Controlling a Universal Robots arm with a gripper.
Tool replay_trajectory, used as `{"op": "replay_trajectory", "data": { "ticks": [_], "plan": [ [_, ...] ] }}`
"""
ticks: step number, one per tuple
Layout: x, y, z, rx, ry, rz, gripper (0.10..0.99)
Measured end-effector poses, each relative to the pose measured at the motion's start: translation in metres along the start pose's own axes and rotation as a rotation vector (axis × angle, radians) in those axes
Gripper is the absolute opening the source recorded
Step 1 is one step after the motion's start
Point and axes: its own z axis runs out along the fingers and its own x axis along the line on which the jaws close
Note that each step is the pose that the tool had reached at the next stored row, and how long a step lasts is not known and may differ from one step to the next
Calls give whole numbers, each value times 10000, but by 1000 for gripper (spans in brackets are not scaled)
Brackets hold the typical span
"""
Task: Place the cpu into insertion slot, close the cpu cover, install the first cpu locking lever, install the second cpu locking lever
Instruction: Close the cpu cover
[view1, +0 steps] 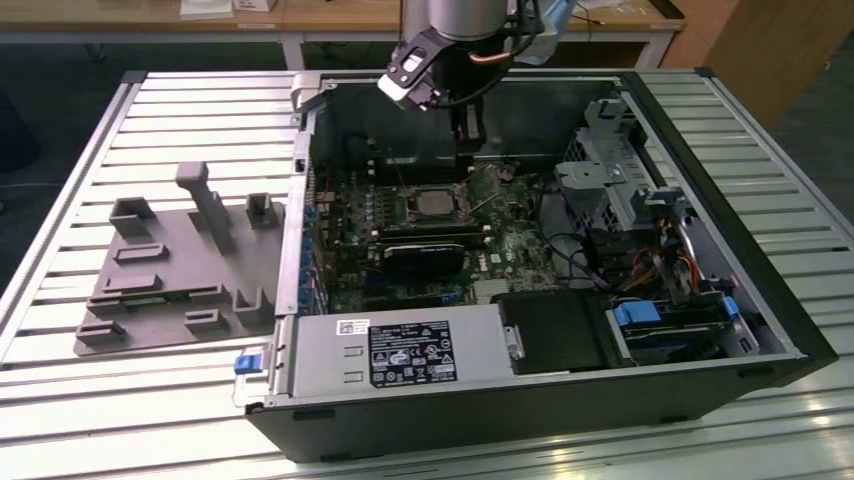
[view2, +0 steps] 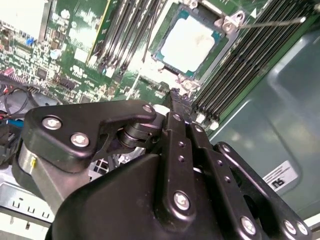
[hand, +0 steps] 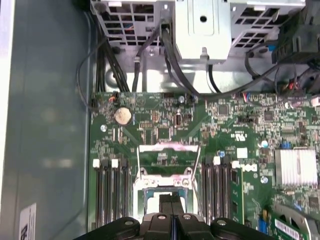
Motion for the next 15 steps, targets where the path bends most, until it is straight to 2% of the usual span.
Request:
{"op": "replay_trajectory", "data": {
  "ticks": [8, 15],
  "plan": [
    [5, 175, 16, 0, 0, -1, 106],
    [12, 362, 34, 9, -1, -1, 106]
  ]
}}
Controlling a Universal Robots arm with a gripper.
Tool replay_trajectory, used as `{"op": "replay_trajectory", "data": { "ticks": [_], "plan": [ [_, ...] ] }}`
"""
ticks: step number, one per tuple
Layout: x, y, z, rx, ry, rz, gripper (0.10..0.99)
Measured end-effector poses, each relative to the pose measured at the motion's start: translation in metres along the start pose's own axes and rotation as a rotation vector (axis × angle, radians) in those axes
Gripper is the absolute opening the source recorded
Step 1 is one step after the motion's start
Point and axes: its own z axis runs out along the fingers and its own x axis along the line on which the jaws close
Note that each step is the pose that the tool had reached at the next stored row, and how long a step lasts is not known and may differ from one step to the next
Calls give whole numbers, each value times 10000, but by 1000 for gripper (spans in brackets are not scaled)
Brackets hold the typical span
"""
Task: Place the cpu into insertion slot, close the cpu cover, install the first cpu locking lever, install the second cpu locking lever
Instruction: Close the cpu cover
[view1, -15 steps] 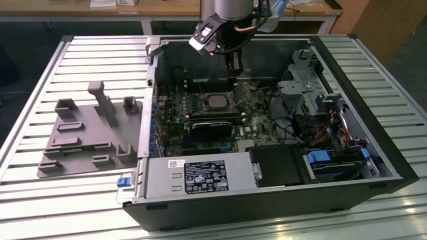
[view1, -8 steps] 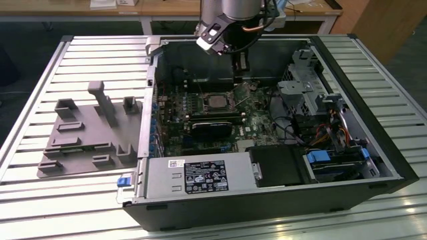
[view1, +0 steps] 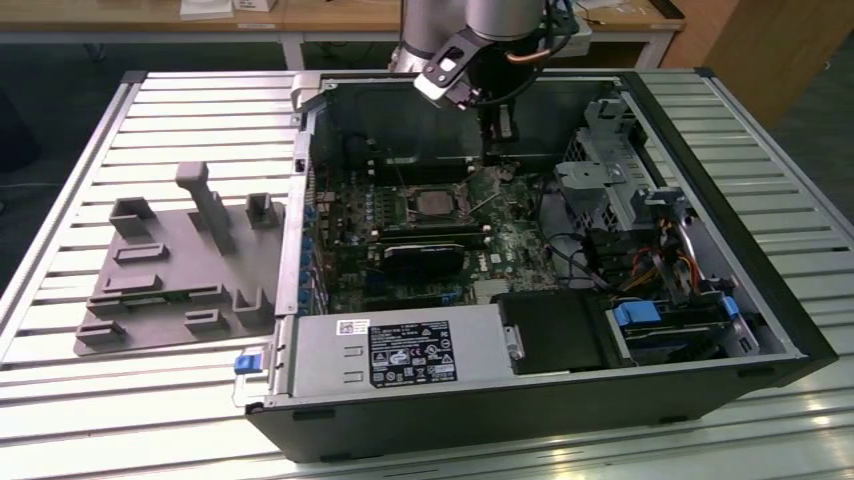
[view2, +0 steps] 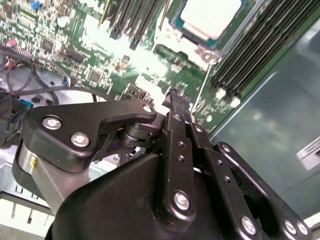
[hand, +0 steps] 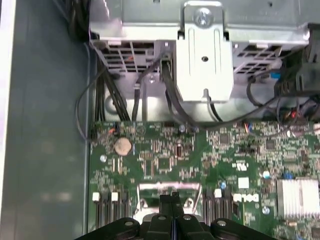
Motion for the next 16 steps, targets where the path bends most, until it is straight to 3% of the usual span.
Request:
{"op": "replay_trajectory", "data": {
  "ticks": [7, 16],
  "plan": [
    [6, 173, 29, 42, 1, -1, 106],
    [11, 288, 103, 126, -2, -3, 106]
  ]
}}
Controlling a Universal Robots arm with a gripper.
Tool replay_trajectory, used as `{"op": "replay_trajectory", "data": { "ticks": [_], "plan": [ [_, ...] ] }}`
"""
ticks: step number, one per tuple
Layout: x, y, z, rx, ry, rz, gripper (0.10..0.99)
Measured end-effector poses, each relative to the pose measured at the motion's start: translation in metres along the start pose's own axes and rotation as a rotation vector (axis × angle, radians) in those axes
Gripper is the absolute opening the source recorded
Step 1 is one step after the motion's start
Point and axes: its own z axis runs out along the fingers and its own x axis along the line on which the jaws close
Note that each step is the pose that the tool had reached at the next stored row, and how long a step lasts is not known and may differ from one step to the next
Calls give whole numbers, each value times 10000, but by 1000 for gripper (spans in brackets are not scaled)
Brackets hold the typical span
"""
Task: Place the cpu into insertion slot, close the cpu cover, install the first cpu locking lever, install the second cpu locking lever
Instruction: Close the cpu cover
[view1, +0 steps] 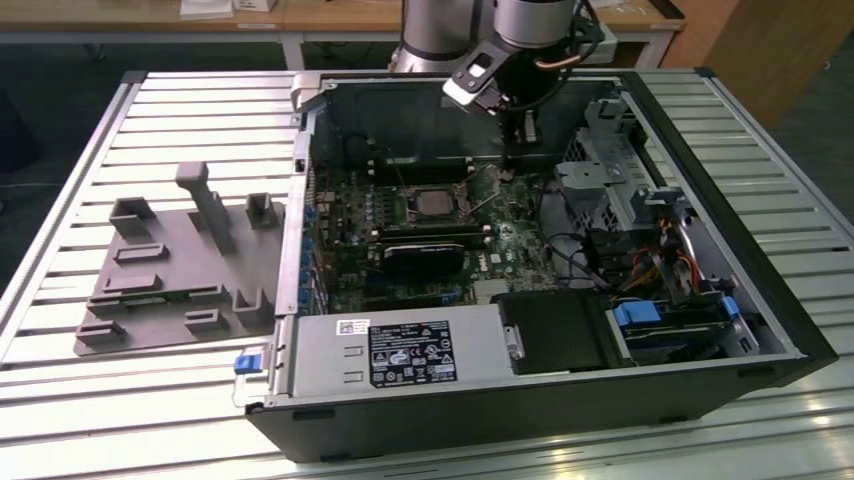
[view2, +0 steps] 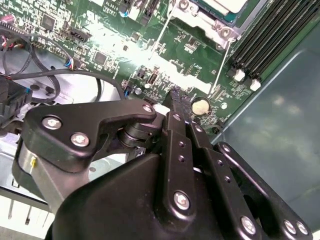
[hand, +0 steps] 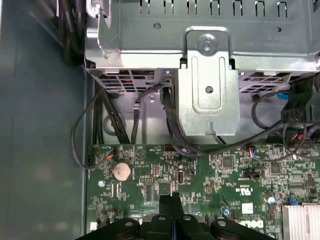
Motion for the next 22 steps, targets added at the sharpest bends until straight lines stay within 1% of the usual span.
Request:
{"op": "replay_trajectory", "data": {
  "ticks": [4, 8, 17, 22],
  "plan": [
    [2, 42, 35, 47, -2, -2, 106],
    [4, 64, 75, 93, -4, -3, 106],
    [7, 74, 171, 189, -17, -7, 106],
    [9, 71, 223, 283, -32, -10, 106]
  ]
}}
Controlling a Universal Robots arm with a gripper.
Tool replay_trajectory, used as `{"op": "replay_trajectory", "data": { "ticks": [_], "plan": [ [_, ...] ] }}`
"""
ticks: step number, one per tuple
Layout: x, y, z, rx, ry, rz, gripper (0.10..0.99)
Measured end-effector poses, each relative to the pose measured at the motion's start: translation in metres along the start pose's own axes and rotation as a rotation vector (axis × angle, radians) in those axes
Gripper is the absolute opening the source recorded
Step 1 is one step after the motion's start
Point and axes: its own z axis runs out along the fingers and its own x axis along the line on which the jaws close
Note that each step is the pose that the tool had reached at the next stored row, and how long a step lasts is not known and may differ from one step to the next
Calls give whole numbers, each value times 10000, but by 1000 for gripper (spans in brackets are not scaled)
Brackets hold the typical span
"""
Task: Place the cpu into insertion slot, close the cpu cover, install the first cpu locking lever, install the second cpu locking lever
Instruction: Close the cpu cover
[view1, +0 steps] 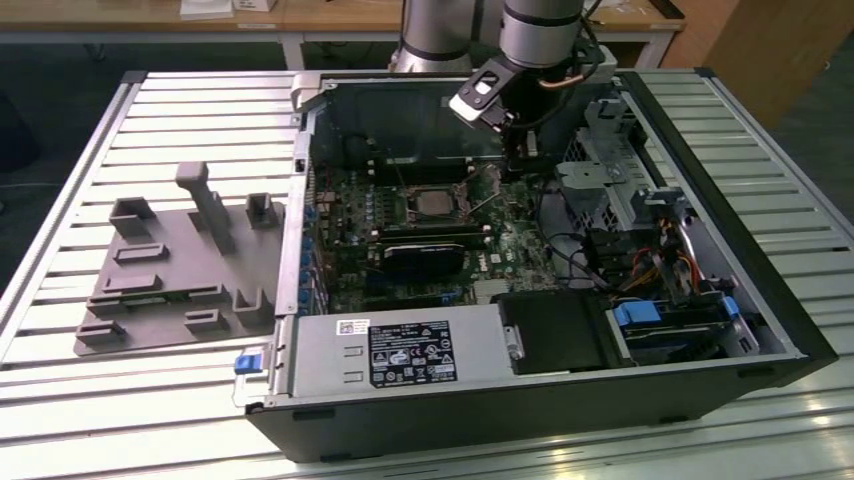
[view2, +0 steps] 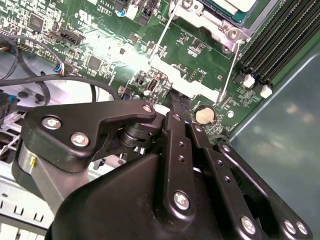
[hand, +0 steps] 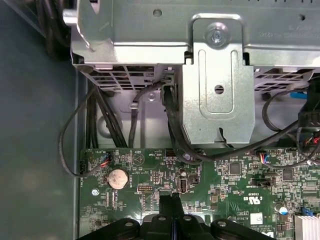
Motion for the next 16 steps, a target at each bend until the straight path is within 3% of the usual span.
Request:
{"op": "replay_trajectory", "data": {
  "ticks": [10, 11, 13, 16],
  "plan": [
    [1, 0, 21, 73, -11, -5, 106],
    [1, 1, 22, 151, -11, -7, 106],
    [1, 4, 24, 415, -20, -14, 106],
    [1, 14, 28, 968, -36, -32, 106]
  ]
}}
